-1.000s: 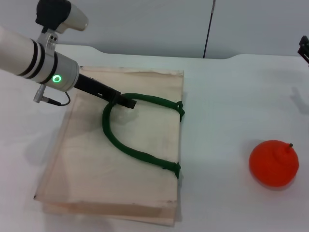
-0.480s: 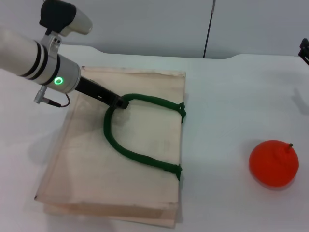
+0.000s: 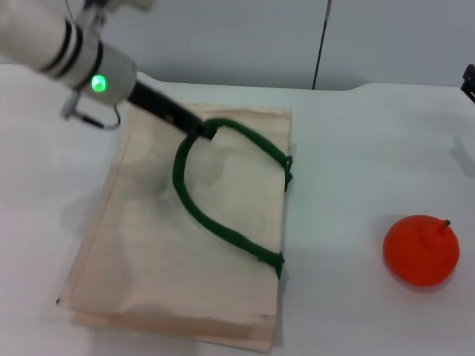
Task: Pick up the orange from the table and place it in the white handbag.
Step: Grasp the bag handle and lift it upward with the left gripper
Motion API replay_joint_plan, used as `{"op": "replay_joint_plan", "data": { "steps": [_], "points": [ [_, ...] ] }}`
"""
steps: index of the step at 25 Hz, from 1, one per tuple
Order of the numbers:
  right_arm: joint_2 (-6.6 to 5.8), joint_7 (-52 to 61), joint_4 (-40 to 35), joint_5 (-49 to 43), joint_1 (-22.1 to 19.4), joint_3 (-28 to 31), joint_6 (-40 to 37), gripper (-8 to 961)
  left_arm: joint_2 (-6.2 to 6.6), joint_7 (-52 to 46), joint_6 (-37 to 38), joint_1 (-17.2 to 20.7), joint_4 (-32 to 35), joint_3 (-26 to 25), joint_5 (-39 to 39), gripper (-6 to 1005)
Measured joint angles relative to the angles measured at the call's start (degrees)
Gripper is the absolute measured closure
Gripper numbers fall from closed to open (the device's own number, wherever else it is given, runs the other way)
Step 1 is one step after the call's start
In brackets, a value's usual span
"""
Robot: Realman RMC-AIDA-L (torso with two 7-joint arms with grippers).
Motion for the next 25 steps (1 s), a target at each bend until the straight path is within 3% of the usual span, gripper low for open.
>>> {"op": "replay_joint_plan", "data": {
  "steps": [12,17,19,23,25],
  "points": [
    [-0.07,0.1,-0.2,0.0,-1.2,0.0,-0.2,73,-1.05,4.4,27.7,-16.3,-25.1,0.1,-1.2,857],
    [-0.14,1.3,-0.5,0.0,-1.5,0.0,-0.2,73,-1.26,4.9,32.7,-20.7,-28.8,0.1,-1.5,857],
    [-0.16,1.4,-0.5,0.0,-1.5,0.0,-0.2,73,-1.94,5.6,34.9,-22.3,-30.7,0.1,-1.9,857],
    [-0.16,1.5,-0.5,0.0,-1.5,0.0,-0.2,73,-4.55,7.9,39.3,-24.4,-37.8,0.1,-2.7,857],
    [-0.16,1.5,-0.5,0.0,-1.6,0.0,-0.2,73,-5.04,9.2,41.2,-24.6,-39.9,0.2,-2.7,856]
  ]
}}
